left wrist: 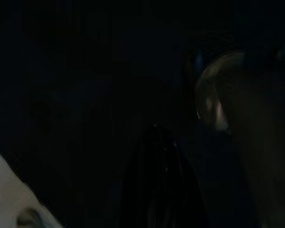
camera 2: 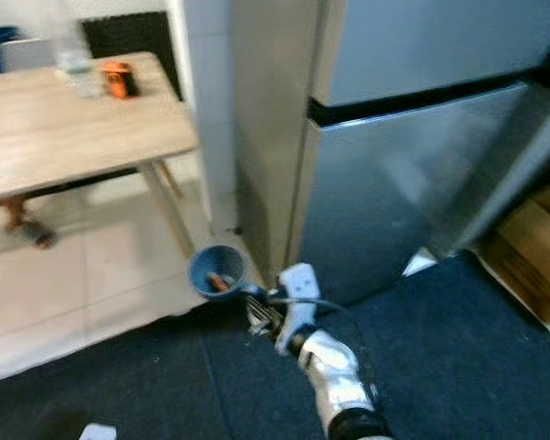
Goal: Restocking fridge
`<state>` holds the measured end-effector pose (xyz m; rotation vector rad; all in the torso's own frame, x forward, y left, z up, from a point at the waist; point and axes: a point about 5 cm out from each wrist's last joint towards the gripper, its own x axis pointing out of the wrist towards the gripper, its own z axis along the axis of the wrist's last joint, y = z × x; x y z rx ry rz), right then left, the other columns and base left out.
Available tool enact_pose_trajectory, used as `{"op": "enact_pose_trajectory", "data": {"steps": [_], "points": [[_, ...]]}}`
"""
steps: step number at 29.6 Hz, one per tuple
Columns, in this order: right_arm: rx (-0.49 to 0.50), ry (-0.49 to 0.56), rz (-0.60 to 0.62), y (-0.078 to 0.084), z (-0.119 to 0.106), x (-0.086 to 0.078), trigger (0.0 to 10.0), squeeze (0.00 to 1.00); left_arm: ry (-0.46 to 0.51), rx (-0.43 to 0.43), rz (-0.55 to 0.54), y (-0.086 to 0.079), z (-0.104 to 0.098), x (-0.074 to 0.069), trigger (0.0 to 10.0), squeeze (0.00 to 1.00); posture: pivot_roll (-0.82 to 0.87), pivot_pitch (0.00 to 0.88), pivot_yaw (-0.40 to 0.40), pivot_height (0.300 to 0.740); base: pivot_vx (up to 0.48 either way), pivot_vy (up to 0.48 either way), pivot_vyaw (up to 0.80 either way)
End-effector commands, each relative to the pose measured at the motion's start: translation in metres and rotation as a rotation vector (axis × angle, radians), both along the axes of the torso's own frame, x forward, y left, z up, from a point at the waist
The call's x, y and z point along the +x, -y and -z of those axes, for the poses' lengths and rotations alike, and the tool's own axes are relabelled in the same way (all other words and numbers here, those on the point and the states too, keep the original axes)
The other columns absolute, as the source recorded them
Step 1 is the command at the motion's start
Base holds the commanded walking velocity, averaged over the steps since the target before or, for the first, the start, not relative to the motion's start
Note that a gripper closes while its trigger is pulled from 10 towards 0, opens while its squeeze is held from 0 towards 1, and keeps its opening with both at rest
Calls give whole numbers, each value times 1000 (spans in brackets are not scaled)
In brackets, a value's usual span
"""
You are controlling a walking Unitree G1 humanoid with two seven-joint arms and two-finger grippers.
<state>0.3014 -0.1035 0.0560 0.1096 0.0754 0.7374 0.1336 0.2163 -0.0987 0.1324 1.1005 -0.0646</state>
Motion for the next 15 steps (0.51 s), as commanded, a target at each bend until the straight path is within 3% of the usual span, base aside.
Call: {"op": "enact_pose_trajectory", "data": {"steps": [1, 6, 11, 15], "points": [[13, 12, 19, 4, -2, 1, 10000, 0, -43, -28, 15, 8, 6, -12, 10000, 0, -41, 61, -13, 740, 300, 0, 0], [17, 9, 3, 3, -1, -1, 10000, 0, -37, -31, 11, 8, 5, -12, 10000, 0, -41, 61, -13, 740, 276, 0, 0], [19, 9, -3, 2, -1, -1, 10000, 0, -30, -36, 9, 8, 5, -12, 10000, 0, -41, 58, -11, 740, 0, 0, 0], [28, 14, -23, 0, -2, -2, 10000, 0, -36, -39, 32, 8, 5, -12, 10000, 0, -41, 55, -10, 740, 0, -351, 0]]}}
